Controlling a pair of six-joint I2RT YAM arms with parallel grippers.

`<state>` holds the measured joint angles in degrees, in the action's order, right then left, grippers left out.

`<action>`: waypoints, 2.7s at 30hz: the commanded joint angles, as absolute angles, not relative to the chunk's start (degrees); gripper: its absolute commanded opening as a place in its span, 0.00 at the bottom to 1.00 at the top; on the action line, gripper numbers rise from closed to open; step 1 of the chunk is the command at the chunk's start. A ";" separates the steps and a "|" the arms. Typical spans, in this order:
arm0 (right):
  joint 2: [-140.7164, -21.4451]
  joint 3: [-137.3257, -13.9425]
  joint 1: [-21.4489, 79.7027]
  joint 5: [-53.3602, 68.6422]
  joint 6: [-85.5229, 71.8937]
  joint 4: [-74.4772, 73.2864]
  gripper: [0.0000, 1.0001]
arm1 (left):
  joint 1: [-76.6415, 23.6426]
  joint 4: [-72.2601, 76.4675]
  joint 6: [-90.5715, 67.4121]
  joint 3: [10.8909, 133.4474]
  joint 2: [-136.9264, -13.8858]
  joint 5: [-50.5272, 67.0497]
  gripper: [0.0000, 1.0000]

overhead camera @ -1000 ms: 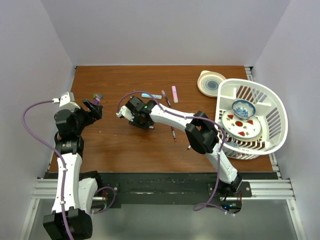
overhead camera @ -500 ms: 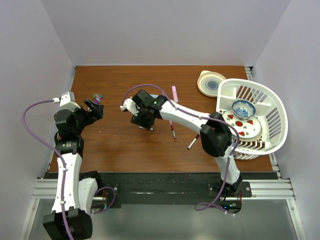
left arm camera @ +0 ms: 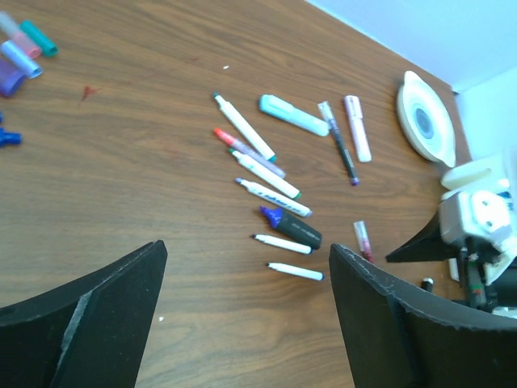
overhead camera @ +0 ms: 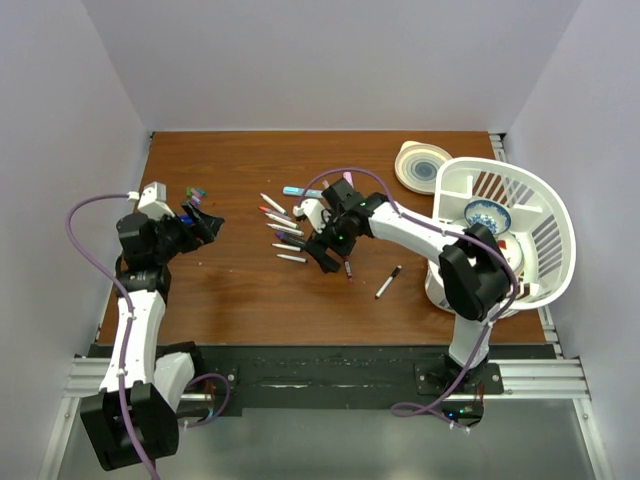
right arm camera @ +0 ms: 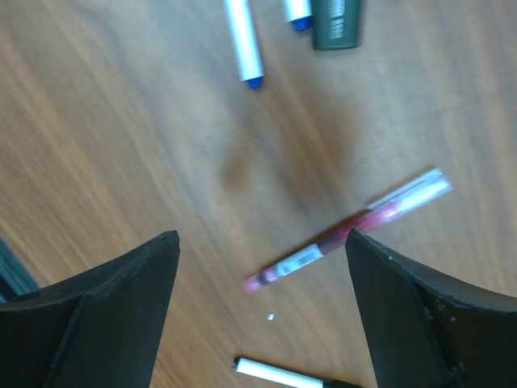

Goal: Open the pen caps

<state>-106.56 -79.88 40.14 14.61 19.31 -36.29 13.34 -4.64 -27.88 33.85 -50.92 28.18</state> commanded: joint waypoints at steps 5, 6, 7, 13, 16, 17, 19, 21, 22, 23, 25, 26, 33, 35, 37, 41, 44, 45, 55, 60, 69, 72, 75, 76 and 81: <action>-101.43 -75.94 37.01 6.00 14.42 -28.31 0.74 | 13.01 2.72 -29.00 32.87 -53.96 36.38 0.78; -100.99 -74.72 36.92 4.93 12.93 -27.69 0.74 | 13.01 2.81 -29.00 32.87 -54.14 36.73 0.76; -100.64 -73.92 36.83 3.96 11.96 -26.03 0.74 | 13.09 2.90 -29.00 32.87 -54.31 37.00 0.76; -102.65 -70.05 36.48 0.96 4.49 -22.76 0.54 | 13.01 3.43 -29.09 32.70 -54.40 37.53 0.75; -104.50 -71.01 36.39 2.02 3.25 -23.81 0.38 | 12.92 3.69 -29.09 32.70 -54.49 38.06 0.75; -105.37 -71.62 36.39 2.11 2.82 -24.08 0.36 | 12.83 3.69 -29.09 32.61 -54.49 38.14 0.75; -105.99 -71.89 36.30 2.28 2.55 -24.26 0.35 | 12.75 3.87 -29.09 32.61 -54.58 38.23 0.75; -106.78 -71.98 36.21 2.81 2.11 -24.35 0.34 | 12.66 4.04 -29.09 32.52 -54.67 38.41 0.75; -107.05 -71.98 36.21 3.51 1.94 -24.43 0.35 | 12.66 4.30 -29.18 32.52 -54.67 38.67 0.75; -107.75 -71.90 36.12 3.52 1.59 -24.35 0.35 | 12.66 4.65 -29.35 32.43 -54.75 39.11 0.75; -108.54 -71.98 36.04 3.69 1.32 -24.43 0.35 | 12.66 5.18 -29.44 32.34 -54.93 39.64 0.75; -108.89 -72.16 36.04 3.95 1.06 -24.43 0.34 | 12.57 5.36 -29.53 32.26 -54.93 40.33 0.75; -111.18 -72.95 35.69 2.03 0.53 -25.66 0.10 | 12.22 11.42 -31.99 30.50 -53.97 45.61 0.75; -110.92 -73.39 34.90 1.93 0.70 -25.84 0.02 | 11.34 14.84 -34.09 29.71 -54.31 48.14 0.75; -109.44 -73.48 33.58 3.68 0.62 -26.10 0.00 | 10.38 18.96 -36.03 28.30 -55.02 50.00 0.76; -103.91 -72.52 30.15 16.66 3.32 -26.01 0.00 | 5.38 25.64 -44.52 25.32 -56.43 50.80 0.78; -98.55 -70.50 27.16 35.64 7.71 -26.02 0.00 | 0.47 33.30 -53.13 21.19 -55.37 45.83 0.80; -97.39 -69.71 26.64 40.21 8.26 -25.06 0.00 | -2.26 34.62 -55.00 19.62 -54.94 43.53 0.81; -93.08 -65.04 26.02 55.90 3.78 -17.76 0.00 | -25.13 35.18 -71.09 20.47 -59.31 12.76 0.90; -92.55 -64.78 26.63 54.24 2.72 -17.40 0.00 | -31.02 25.52 -73.38 27.41 -65.20 3.88 0.91; -92.20 -65.04 29.18 48.52 2.81 -18.10 0.00 | -37.00 16.29 -74.88 38.57 -76.11 -3.86 0.72; -91.50 -64.95 29.70 44.75 2.99 -18.19 0.00 | -38.49 7.95 -74.80 42.88 -78.22 -7.11 0.54; -91.23 -64.95 29.88 41.75 2.99 -18.19 0.00 | -39.64 2.13 -74.71 46.49 -80.24 -10.10 0.43; -91.23 -64.95 29.88 41.31 3.08 -18.19 0.00 | -40.07 1.85 -74.01 46.93 -80.51 -10.72 0.42; -91.23 -65.21 30.67 39.20 3.78 -18.72 0.00 | -40.43 1.67 -72.34 48.78 -82.61 -9.94 0.35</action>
<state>-93.45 -64.75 29.80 42.22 3.42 -19.25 -39.90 4.51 -74.22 45.67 -80.82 -7.29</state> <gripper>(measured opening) 0.037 0.366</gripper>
